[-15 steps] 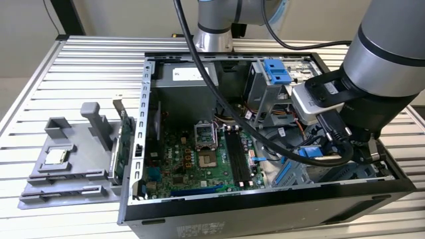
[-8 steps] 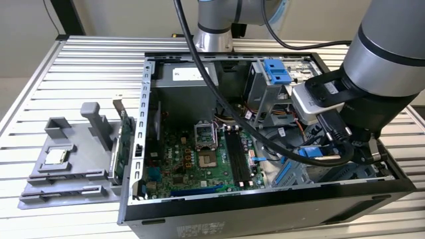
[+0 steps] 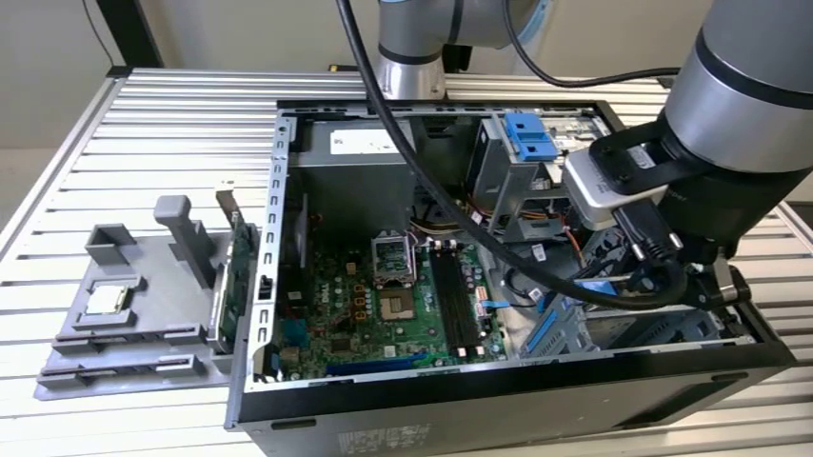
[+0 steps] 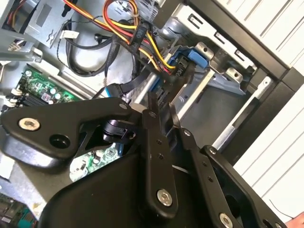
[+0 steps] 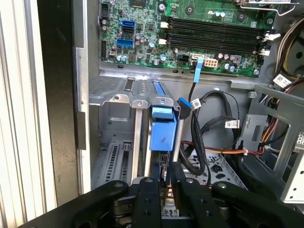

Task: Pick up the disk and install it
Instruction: 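Insert the second disk wire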

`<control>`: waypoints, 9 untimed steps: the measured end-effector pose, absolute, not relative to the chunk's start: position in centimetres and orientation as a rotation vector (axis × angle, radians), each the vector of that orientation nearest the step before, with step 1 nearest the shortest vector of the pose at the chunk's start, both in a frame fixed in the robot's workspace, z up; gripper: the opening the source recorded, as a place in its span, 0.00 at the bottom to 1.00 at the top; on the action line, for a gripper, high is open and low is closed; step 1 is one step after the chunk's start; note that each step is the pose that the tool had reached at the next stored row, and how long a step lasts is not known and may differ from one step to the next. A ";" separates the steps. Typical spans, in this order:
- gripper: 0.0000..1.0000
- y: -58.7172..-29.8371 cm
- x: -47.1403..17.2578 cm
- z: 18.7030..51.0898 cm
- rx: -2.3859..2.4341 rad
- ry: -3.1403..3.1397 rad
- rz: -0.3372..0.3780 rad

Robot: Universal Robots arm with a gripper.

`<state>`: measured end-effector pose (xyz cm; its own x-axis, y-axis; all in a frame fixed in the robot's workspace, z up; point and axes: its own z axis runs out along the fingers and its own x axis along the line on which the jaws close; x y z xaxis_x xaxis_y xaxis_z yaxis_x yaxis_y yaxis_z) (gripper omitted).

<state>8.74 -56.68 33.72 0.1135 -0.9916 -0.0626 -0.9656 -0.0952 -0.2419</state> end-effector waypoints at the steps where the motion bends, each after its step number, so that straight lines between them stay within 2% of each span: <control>1: 1.00 -56.7 8.7 33.9 -2.166 1.947 -0.171; 9: 1.00 -56.7 9.5 34.3 -2.202 1.903 -0.163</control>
